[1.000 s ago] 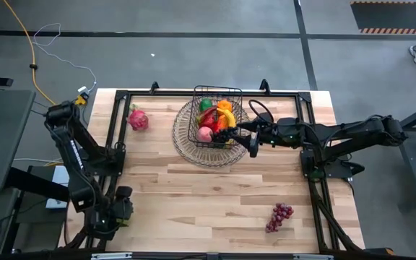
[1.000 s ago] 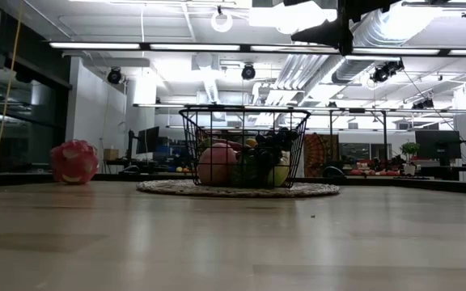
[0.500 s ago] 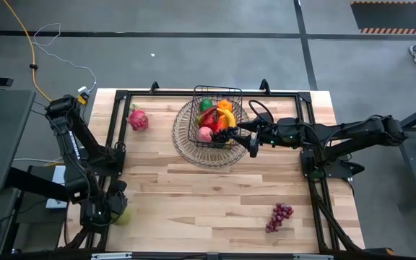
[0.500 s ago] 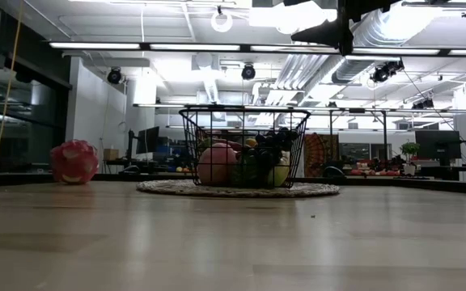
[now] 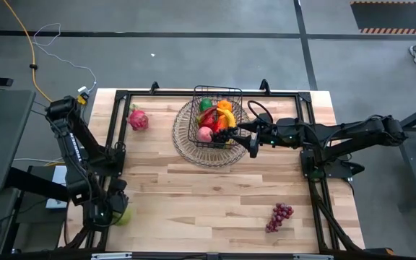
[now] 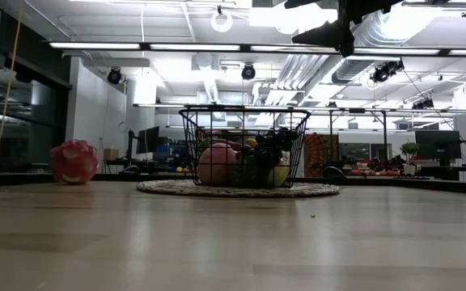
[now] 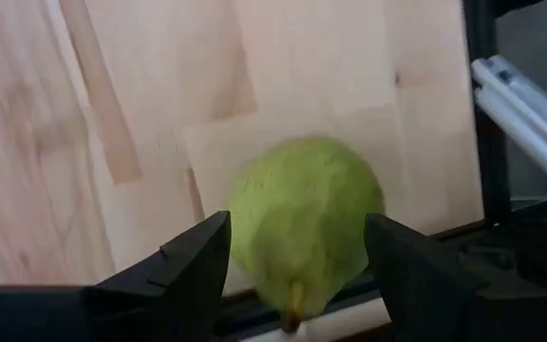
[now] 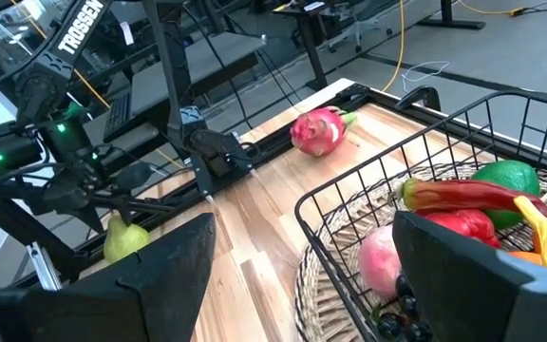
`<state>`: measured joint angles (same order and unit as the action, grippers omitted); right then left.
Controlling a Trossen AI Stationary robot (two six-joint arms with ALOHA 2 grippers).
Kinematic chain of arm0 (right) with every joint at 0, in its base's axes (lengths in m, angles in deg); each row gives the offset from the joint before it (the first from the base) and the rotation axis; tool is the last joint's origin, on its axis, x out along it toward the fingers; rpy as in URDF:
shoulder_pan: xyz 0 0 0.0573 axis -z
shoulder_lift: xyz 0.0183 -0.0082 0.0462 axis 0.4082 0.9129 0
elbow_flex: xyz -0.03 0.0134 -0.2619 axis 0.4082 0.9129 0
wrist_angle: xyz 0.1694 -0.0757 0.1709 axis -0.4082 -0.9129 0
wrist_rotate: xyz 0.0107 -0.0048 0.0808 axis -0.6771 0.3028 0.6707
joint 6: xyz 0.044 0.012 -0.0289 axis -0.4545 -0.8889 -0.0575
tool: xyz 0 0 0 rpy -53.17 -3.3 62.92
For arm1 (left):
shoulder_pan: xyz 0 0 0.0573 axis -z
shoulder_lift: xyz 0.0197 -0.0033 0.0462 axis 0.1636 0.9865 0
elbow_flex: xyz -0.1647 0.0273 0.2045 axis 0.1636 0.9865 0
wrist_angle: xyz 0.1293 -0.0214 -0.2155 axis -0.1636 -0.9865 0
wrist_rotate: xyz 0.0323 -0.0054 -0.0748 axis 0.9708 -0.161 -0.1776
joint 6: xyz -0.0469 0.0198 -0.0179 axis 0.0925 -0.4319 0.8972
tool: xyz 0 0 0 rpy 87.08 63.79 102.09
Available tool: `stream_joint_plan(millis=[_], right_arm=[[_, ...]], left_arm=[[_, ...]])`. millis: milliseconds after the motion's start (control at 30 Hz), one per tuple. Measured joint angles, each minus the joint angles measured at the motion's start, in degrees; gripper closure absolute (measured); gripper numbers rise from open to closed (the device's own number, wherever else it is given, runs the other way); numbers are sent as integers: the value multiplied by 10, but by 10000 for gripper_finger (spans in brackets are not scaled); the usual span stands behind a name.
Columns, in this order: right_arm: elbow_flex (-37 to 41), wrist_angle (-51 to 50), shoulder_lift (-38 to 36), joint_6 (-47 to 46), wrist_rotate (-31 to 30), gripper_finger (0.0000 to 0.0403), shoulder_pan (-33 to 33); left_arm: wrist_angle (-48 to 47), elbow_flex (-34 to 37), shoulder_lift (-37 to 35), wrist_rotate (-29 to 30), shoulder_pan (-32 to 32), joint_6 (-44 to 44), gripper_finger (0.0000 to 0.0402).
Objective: Build produce basket
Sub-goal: Put the green pear into the black wire basket
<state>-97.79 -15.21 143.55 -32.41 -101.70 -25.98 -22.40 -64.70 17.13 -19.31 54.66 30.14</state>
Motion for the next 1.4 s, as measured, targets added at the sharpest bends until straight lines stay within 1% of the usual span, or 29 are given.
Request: stream_joint_plan(millis=[267,633,767,1133,1233,1400], right_arm=[[0,-2,0,0,0,91,0],[0,-2,0,0,0,91,0],[0,-2,0,0,0,91,0],[0,-2,0,0,0,91,0],[0,-2,0,0,0,91,0],[0,-2,0,0,0,91,0]], left_arm=[[-5,1,2,-29,-1,12,171],[-8,2,3,-40,0,31,173],[-8,2,2,-36,0,31,193],[-5,2,2,-32,-13,12,272],[-4,2,1,-32,-17,0,280],[-10,2,-13,-35,-29,-7,282]])
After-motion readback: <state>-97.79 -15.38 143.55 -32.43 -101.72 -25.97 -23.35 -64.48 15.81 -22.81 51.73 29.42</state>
